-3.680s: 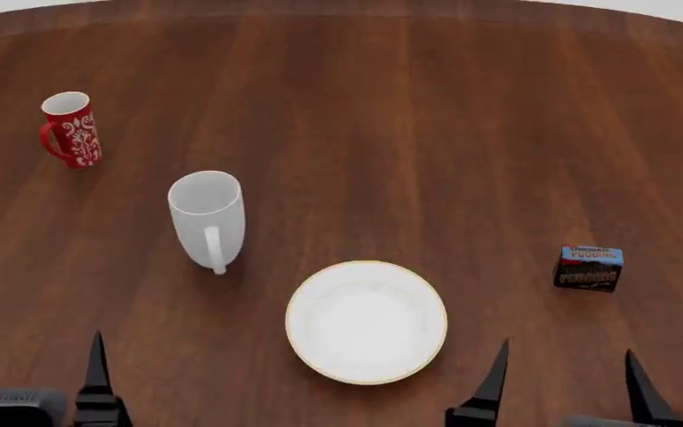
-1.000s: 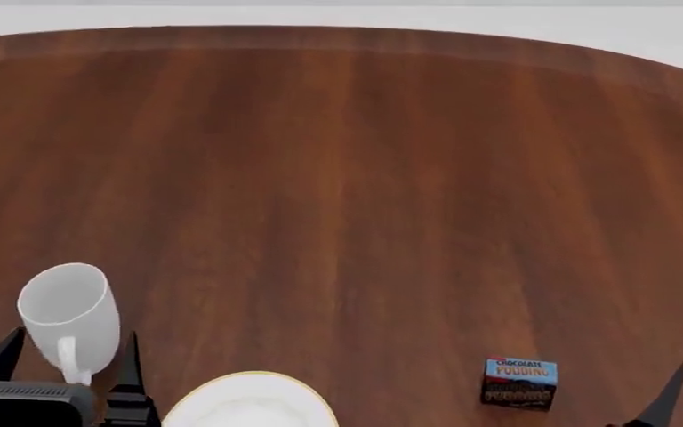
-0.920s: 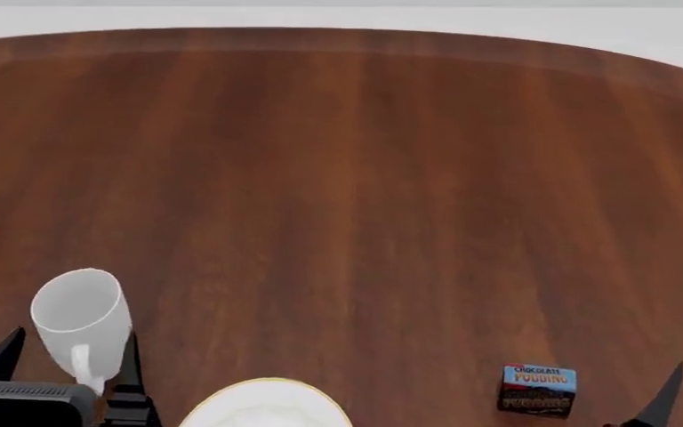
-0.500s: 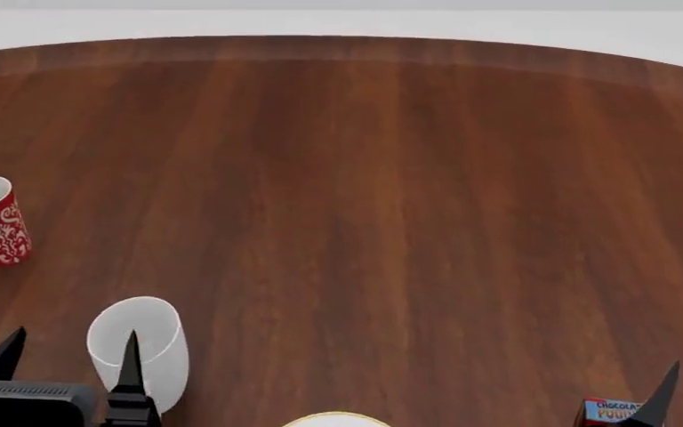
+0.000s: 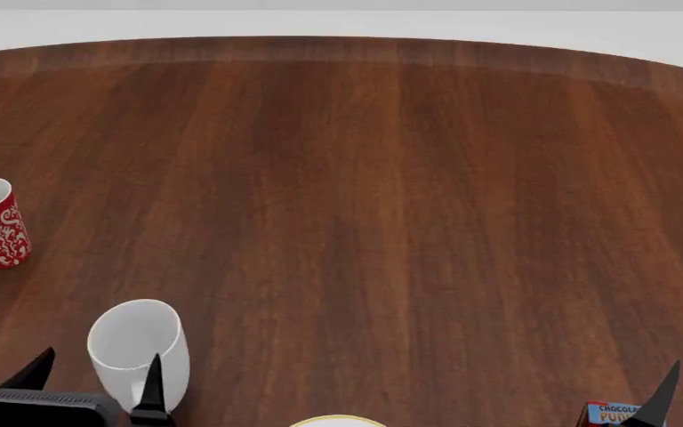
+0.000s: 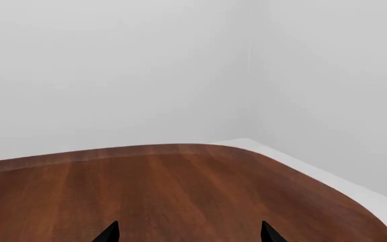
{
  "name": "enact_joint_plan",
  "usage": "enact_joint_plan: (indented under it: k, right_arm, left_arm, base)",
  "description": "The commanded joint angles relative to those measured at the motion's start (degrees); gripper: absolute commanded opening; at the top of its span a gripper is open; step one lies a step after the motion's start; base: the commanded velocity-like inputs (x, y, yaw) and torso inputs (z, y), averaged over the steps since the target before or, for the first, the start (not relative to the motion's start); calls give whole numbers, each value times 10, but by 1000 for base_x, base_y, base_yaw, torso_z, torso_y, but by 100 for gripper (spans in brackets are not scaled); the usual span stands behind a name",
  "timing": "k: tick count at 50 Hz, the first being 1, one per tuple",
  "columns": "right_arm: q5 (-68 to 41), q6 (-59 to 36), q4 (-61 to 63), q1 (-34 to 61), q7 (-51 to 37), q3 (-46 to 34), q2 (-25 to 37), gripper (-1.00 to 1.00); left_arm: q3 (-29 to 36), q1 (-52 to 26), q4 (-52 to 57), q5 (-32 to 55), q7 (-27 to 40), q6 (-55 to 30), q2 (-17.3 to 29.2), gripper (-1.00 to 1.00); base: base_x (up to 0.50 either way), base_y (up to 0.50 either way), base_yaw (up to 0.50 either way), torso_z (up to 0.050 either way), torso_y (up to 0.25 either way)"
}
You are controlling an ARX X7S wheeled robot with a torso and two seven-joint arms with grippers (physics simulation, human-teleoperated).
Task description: Put the white mug on the plate.
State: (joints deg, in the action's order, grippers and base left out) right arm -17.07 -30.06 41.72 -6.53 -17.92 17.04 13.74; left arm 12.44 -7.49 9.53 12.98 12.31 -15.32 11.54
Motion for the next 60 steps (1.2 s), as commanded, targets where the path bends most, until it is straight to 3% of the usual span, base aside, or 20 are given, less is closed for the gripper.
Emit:
enact_joint_plan:
  k: [1,28,60]
  right_arm:
    - [-3,8,-8,-1,-1,-2,0,100]
    - [-4,40,-41,-7,-1,-11,-5,100]
    - [-10,66,-69,-10,1,-21,-5,100]
  left_arm:
    - [10,-2,-5,16,2,-44,-3,100]
    - [-5,-14,-103,31,44,-64,-30,100]
    - [6,-94,-217,55,22,-68,-39,100]
  base:
    - [0,0,0,0,0]
    - [0,0,0,0,0]
    - [0,0,0,0,0]
